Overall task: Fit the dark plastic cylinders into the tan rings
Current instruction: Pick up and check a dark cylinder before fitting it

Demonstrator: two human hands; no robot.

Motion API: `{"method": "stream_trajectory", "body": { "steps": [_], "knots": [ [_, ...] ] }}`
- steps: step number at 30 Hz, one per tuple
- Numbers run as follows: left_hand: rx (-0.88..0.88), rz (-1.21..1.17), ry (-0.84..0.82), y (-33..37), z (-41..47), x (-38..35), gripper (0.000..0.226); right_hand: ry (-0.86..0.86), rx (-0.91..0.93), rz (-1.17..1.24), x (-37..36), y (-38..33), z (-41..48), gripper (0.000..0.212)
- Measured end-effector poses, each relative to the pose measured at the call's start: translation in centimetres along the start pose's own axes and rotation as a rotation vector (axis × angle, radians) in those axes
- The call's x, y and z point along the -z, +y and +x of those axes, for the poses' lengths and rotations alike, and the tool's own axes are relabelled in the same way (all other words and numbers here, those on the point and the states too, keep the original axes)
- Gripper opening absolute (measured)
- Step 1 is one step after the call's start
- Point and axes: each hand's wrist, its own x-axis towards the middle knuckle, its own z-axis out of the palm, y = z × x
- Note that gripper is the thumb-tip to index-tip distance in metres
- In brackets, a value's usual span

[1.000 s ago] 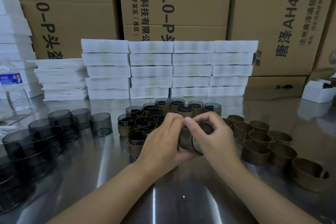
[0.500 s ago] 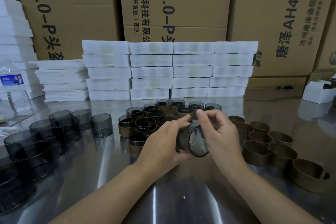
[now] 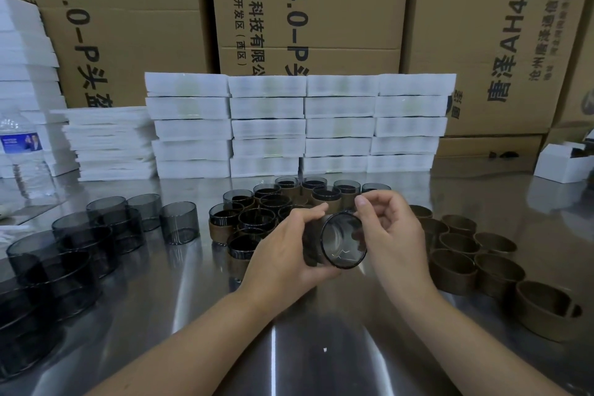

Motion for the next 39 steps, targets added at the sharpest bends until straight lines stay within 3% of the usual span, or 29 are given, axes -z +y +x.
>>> {"method": "stream_trajectory", "body": {
  "steps": [9,26,39],
  "knots": [
    [0.08,-0.052,0.048,0.01,0.04,-0.09,0.082,-0.071,-0.009,0.064,-0.19,-0.41,-0.16,0.01],
    [0.131,-0.198,0.127,0.06,0.14,-0.4,0.071,-0.135,-0.001,0.138,-0.13,-0.56,-0.21,0.011],
    [0.146,-0.231,0.25,-0.6,0.46,-0.38,0.069,-0.305,0.014,0.252,-0.27,-0.39,-0.74,0.03]
  ]
}}
